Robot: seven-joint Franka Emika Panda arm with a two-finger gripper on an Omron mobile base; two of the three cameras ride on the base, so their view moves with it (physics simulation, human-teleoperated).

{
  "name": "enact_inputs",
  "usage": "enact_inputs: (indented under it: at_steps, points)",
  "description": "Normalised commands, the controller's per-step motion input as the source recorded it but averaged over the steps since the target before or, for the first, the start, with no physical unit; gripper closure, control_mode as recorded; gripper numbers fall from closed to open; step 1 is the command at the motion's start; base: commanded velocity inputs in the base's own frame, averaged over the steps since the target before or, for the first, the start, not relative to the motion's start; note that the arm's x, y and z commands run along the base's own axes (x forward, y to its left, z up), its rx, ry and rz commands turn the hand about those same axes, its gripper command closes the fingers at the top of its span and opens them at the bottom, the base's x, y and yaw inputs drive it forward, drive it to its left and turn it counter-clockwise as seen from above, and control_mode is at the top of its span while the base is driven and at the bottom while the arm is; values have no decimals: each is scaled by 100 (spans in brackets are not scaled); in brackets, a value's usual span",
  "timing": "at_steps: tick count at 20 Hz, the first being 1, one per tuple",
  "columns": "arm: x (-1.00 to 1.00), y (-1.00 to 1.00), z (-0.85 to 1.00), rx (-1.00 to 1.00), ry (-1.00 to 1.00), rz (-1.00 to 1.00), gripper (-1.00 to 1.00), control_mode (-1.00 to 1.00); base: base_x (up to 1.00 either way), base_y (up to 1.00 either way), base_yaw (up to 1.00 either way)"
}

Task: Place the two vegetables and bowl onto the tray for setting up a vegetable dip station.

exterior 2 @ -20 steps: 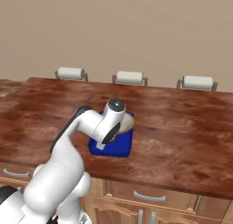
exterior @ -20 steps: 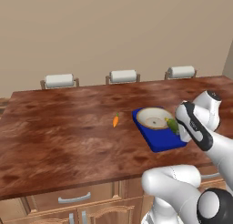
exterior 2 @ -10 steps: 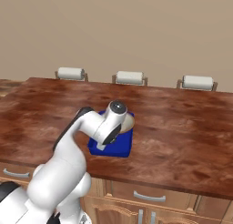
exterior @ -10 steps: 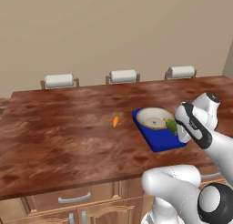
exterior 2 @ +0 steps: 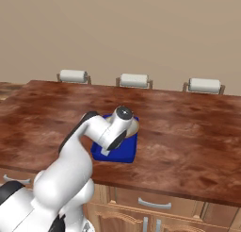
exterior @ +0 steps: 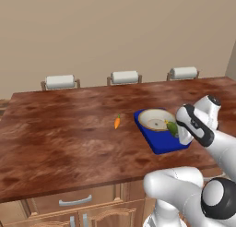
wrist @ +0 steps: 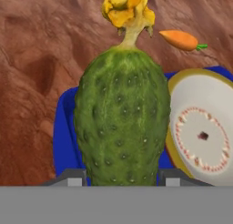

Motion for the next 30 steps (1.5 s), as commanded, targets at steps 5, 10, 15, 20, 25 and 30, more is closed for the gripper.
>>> enact_inputs:
  at_steps: [5,10,15,20,25,30]
  points:
    - [5,0,-11,2,0,0,100,-100,0,0,0]
    - [7,0,-10,0,0,0,100,-100,0,0,0]
    - [7,0,-8,0,0,0,100,-100,0,0,0]
    - [9,0,-6,0,0,0,100,-100,0,0,0]
    - [8,0,-6,0,0,0,100,-100,0,0,0]
    - [6,0,-7,0,0,0,100,-100,0,0,0]
